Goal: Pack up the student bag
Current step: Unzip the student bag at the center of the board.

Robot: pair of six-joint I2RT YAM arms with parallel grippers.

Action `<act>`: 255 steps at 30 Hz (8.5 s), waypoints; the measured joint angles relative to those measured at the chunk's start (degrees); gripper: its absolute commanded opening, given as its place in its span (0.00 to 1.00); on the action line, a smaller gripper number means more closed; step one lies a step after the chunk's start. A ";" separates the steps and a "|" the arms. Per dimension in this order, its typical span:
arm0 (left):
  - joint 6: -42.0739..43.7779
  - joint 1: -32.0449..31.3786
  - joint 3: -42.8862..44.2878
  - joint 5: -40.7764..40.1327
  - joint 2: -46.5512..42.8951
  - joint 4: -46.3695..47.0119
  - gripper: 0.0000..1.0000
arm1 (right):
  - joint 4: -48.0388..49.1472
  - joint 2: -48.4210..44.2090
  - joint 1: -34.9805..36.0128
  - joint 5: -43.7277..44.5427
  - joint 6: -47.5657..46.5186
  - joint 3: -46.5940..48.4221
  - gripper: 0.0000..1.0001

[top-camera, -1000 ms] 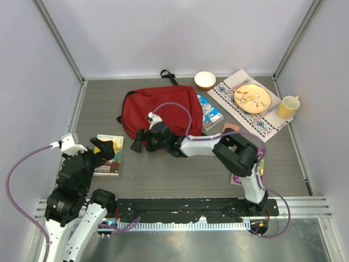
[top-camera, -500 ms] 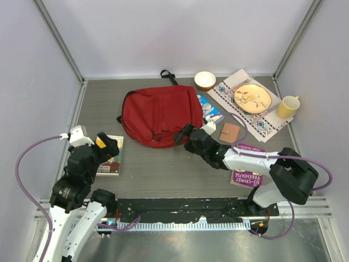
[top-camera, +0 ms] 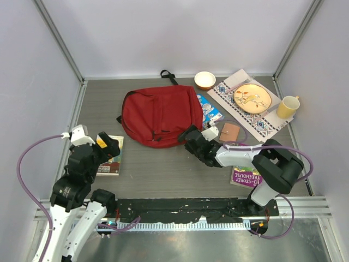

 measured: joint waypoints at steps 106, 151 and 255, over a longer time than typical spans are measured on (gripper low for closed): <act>-7.72 -11.34 8.81 12.81 64.11 19.93 0.00 | -1.20 -1.44 -6.62 -16.26 -19.32 2.64 0.01; -8.11 -11.91 0.72 15.43 49.66 24.59 0.00 | -8.92 -10.12 -17.53 -40.26 -15.28 1.60 0.71; -8.96 -18.05 -4.04 15.47 42.66 26.75 0.00 | 7.58 3.54 -10.71 -46.12 -1.68 4.63 0.57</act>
